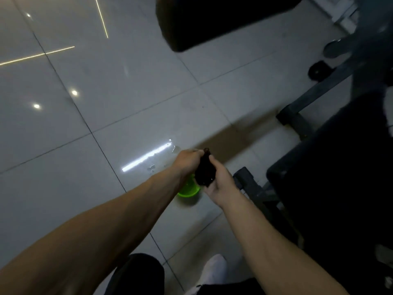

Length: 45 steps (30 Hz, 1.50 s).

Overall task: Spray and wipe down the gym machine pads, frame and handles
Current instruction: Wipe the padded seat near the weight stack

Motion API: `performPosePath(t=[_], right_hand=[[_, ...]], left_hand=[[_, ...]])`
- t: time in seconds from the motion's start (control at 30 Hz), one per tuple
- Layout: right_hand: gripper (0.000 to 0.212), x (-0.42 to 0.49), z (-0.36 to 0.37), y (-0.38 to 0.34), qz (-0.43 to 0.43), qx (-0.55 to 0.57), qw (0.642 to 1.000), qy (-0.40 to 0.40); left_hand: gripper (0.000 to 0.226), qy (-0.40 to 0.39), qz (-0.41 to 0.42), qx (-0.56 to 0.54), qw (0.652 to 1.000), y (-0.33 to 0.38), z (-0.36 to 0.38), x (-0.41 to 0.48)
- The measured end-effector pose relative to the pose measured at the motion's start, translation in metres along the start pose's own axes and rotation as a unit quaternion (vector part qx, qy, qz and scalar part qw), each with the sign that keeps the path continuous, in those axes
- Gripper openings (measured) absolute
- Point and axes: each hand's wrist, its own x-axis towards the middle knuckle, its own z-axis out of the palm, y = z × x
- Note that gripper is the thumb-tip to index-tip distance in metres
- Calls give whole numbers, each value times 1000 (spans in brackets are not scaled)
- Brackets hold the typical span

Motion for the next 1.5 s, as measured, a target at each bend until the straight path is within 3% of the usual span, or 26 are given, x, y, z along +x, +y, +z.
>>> performPosePath(t=[0.17,0.27,0.4,0.53,0.7,0.83,0.97,1.07,1.13,1.2,1.3,1.37,1.5], right_hand=[[41,-167,38,-66,-92,-64,994,-5],[50,-252,36,-94,-105,-96,990,8],[41,-337,-3,-131,-117,-71,988,66],[29,-408,-71,-165,-159,-8,981,112],[43,-492,-191,-197,-240,14,948,209],[41,-536,-306,-221,-277,31,920,276],[43,-541,-425,-231,-276,-8,895,349],[40,-542,-499,-235,-284,-154,844,429],[37,-549,-543,-234,-279,-309,784,460],[38,-561,-583,-230,-264,-469,692,482],[39,-585,-633,-214,-263,-605,548,514],[35,-598,-660,-199,-262,-667,481,505],[45,-601,-687,-180,-251,-752,439,424]], left_hand=[[19,15,56,47,997,95,-2,-127],[18,1,28,12,1000,126,12,-189],[7,-65,-7,14,998,157,60,-260],[17,-152,-16,48,987,177,135,-322],[23,-271,5,115,956,183,259,-401],[18,-346,21,164,924,171,370,-438],[13,-340,8,208,917,128,474,-434],[16,-325,-9,229,918,89,532,-426],[16,-325,-11,242,914,66,562,-422],[12,-329,-16,250,910,45,591,-420],[16,-355,-2,261,898,17,631,-426],[28,-392,22,304,868,-2,655,-428],[68,-454,79,455,762,-37,686,-423]])
